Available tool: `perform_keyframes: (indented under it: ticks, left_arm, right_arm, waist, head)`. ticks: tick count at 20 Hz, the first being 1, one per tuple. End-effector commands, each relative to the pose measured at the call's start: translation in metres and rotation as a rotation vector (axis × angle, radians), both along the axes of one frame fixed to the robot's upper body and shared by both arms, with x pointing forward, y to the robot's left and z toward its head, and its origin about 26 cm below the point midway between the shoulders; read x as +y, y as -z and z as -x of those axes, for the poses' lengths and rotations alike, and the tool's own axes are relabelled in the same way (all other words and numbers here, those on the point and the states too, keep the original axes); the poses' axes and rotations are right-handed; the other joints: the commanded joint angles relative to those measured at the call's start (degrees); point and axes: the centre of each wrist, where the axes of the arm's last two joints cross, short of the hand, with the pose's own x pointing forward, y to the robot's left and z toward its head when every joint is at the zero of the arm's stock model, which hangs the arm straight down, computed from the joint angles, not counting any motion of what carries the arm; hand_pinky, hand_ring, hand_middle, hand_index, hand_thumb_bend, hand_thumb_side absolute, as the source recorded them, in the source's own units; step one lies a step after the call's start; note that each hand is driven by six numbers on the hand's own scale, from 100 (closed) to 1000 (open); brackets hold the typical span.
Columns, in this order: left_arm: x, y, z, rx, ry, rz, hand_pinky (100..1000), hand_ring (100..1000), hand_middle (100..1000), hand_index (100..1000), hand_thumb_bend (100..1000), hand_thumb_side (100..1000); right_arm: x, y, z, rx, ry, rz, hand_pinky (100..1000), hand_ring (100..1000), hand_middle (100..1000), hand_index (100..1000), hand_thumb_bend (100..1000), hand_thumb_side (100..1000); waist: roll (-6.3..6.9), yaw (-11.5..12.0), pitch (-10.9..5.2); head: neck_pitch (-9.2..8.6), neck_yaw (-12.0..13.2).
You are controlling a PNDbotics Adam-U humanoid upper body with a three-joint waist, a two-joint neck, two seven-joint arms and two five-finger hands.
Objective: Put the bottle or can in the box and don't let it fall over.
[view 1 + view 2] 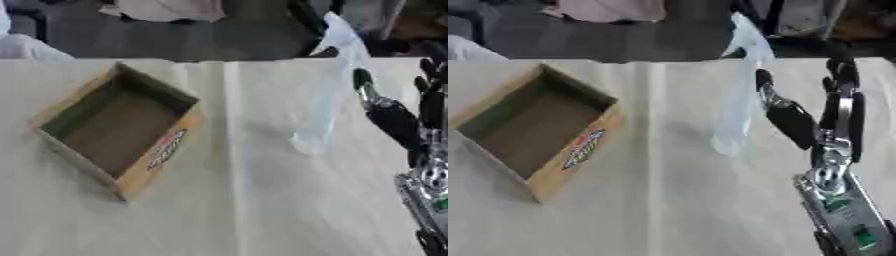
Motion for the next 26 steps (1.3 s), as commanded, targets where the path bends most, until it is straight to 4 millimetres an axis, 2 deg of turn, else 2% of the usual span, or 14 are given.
perform_keyframes:
  ticks: [1, 3, 5, 8, 15, 19, 23, 26]
  left_arm:
    - [0.0047, -0.0105, 0.0024, -0.027, -0.009, -0.036, 937, 919, 826, 861, 432, 793]
    - [0.0047, -0.0105, 0.0024, -0.027, -0.009, -0.035, 938, 919, 827, 861, 432, 793]
    - [0.0044, -0.0107, 0.0022, -0.027, -0.007, -0.036, 938, 919, 827, 861, 431, 794]
    - [0.0044, -0.0109, 0.0021, -0.030, -0.008, -0.035, 938, 918, 826, 861, 433, 793]
    - [0.0039, -0.0112, 0.0017, -0.032, -0.006, -0.033, 938, 917, 826, 861, 435, 791]
    - [0.0035, -0.0110, 0.0016, -0.030, -0.003, -0.034, 939, 917, 826, 860, 435, 793]
    - [0.0038, -0.0112, 0.0017, -0.030, -0.004, -0.034, 938, 916, 825, 860, 436, 790]
    - [0.0033, -0.0118, 0.0012, -0.031, 0.000, -0.034, 938, 915, 824, 858, 437, 789]
  right_arm:
    - [-0.0011, -0.0113, 0.0030, -0.039, -0.008, 0.019, 1000, 1000, 1000, 908, 494, 189]
    - [-0.0014, -0.0111, 0.0030, -0.038, -0.006, 0.018, 1000, 1000, 1000, 908, 495, 189]
    - [-0.0017, -0.0107, 0.0032, -0.037, -0.002, 0.017, 1000, 1000, 1000, 908, 495, 190]
    - [-0.0016, -0.0099, 0.0034, -0.035, -0.002, 0.017, 1000, 1000, 1000, 909, 497, 190]
    - [0.0004, -0.0077, 0.0037, -0.006, -0.015, 0.032, 1000, 1000, 1000, 933, 509, 199]
    - [0.0019, -0.0046, 0.0045, 0.065, -0.041, 0.053, 1000, 1000, 1000, 961, 558, 225]
    - [0.0007, -0.0031, 0.0050, 0.137, -0.051, 0.068, 1000, 1000, 1000, 959, 601, 206]
    - [0.0010, -0.0026, 0.0051, 0.176, -0.071, 0.075, 1000, 1000, 1000, 940, 634, 167]
  waist:
    - [-0.03, -0.1, -0.44]
    - [-0.08, -0.1, -0.34]
    - [-0.14, -0.1, -0.29]
    - [-0.14, -0.1, -0.18]
    - [0.03, 0.1, -0.11]
    - [0.04, 0.1, -0.11]
    - [0.13, 0.1, -0.06]
    - [0.09, 0.2, -0.23]
  head:
    - [-0.72, 0.0]
    - [-0.06, -0.5]
    - [1.71, -1.8]
    - [2.57, -3.0]
    - [2.92, -4.7]
    - [2.81, -5.4]
    - [1.57, -5.6]
    - [1.64, -5.5]
